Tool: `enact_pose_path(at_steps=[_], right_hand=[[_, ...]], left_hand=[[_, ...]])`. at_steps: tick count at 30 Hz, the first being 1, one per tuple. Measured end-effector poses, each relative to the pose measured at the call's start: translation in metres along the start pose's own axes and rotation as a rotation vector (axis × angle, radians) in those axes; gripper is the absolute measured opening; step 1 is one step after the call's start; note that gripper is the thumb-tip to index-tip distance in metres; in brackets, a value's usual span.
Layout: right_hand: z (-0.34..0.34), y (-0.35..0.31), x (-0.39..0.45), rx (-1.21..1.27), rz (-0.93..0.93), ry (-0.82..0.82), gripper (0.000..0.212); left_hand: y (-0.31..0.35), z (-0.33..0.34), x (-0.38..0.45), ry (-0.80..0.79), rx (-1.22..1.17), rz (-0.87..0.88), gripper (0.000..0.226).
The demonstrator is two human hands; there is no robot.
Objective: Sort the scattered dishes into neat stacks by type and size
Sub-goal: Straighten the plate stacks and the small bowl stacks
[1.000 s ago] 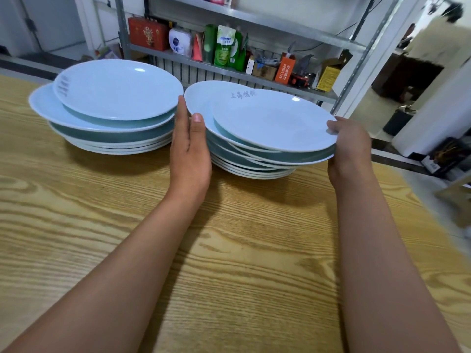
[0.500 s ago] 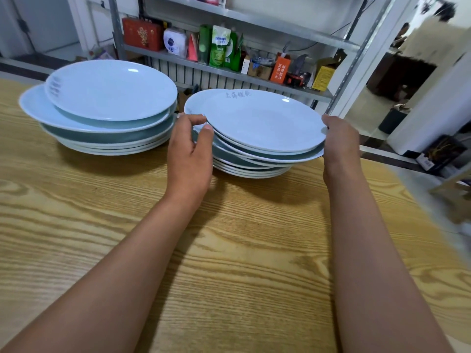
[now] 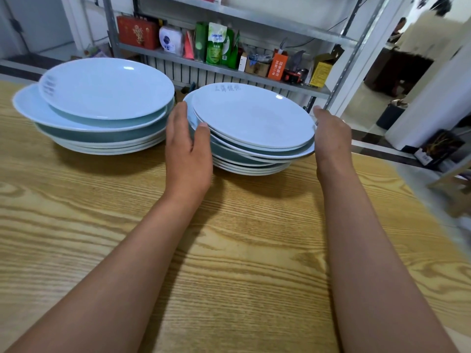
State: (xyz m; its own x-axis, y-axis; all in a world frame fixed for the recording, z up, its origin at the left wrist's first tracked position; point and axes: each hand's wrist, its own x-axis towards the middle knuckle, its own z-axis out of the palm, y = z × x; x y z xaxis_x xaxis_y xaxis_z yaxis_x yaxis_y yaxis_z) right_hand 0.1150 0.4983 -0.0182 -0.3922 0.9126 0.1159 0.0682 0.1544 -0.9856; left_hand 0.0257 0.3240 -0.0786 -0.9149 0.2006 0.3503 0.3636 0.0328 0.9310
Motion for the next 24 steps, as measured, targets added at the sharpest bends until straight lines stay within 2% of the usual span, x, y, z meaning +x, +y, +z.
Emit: enact_pose_path(at_steps=[4,12,16,19,24], right_hand=[[0.001,0.001,-0.003,0.042,0.013,-0.013,0.03],[-0.001,0.003,0.001,-0.007,-0.015,0.056,0.021],[-0.008,0.004,0.004,0.039,-0.002,0.056,0.033],[-0.007,0.005,0.003,0.052,-0.006,0.051,0.016],[0.003,0.011,0.001,0.031,-0.001,0.028,0.016]], left_hand=[[0.0,0.002,0.0,-0.066,-0.044,-0.069,0.053],[-0.001,0.001,0.001,-0.124,0.002,-0.064,0.055],[0.001,0.002,0.0,-0.137,-0.005,-0.07,0.053],[0.002,0.001,0.0,-0.154,0.015,-0.061,0.053],[0.003,0.0,-0.002,-0.152,0.014,-0.052,0.053]])
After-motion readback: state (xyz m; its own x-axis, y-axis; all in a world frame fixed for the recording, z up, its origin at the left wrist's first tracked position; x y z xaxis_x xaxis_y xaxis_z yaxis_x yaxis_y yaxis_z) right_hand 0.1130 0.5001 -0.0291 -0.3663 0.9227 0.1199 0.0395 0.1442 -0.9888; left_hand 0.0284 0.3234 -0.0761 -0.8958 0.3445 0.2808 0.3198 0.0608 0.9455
